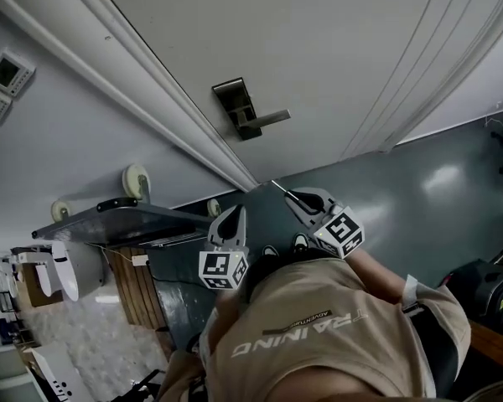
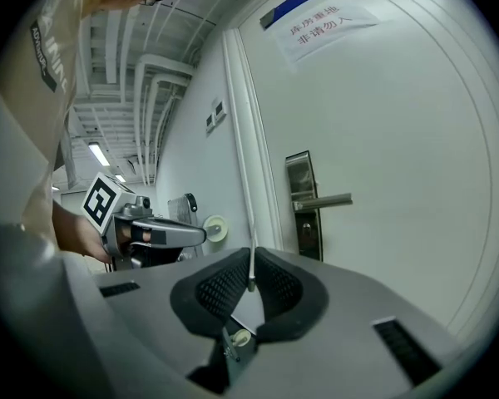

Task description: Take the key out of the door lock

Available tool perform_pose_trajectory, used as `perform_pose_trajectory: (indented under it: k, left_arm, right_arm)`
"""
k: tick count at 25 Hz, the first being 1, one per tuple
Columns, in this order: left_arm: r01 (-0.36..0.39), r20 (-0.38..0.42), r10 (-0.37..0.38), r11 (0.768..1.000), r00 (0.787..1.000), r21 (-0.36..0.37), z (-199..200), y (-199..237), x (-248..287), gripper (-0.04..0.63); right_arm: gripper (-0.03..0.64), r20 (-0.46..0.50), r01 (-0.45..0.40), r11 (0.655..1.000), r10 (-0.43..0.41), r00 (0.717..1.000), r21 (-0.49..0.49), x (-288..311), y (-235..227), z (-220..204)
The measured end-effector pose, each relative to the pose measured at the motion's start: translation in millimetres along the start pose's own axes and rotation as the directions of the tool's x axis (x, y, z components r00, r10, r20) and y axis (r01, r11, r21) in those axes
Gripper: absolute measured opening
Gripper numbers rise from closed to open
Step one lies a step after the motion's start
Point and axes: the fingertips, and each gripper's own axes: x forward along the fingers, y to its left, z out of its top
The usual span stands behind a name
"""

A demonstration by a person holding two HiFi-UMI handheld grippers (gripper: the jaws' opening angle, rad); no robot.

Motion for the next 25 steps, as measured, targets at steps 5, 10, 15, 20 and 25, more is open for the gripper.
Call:
perform_pose_trajectory:
  k: [5, 10, 15, 20, 25]
  left_arm:
    - [0.034, 0.026, -0.036, 0.998, 0.999, 0.061, 20, -21, 9, 0.009]
    - [0.055, 0.05, -0.058, 0.996, 0.997, 0.065, 34, -27, 13, 0.009]
    - [0.042, 0.058, -0.044, 0.998, 0.997, 0.041, 34, -24, 13, 0.009]
    - [0.035, 0.064, -0.038, 0.998, 0.997, 0.051, 36, -23, 11, 0.009]
    - [0.025, 0.07, -0.027, 0.999, 0.997, 0.03, 33, -18, 6, 0.009]
  right_arm:
    - [0.017, 0.016, 0.027, 0.999, -0.027, 1.0, 0.018, -16, -11, -3]
    - [0.017, 0.034, 0.035, 0.999, -0.035, 0.999, 0.011, -22, -15, 4]
    - [0.017, 0.065, 0.018, 1.0, -0.016, 0.998, -0.026, -21, -14, 20]
    - [0.017, 0.077, 0.011, 0.999, -0.008, 0.997, -0.034, -18, -12, 23]
    - [0.017, 0.077, 0.022, 0.999, -0.019, 0.997, -0.036, -19, -12, 24]
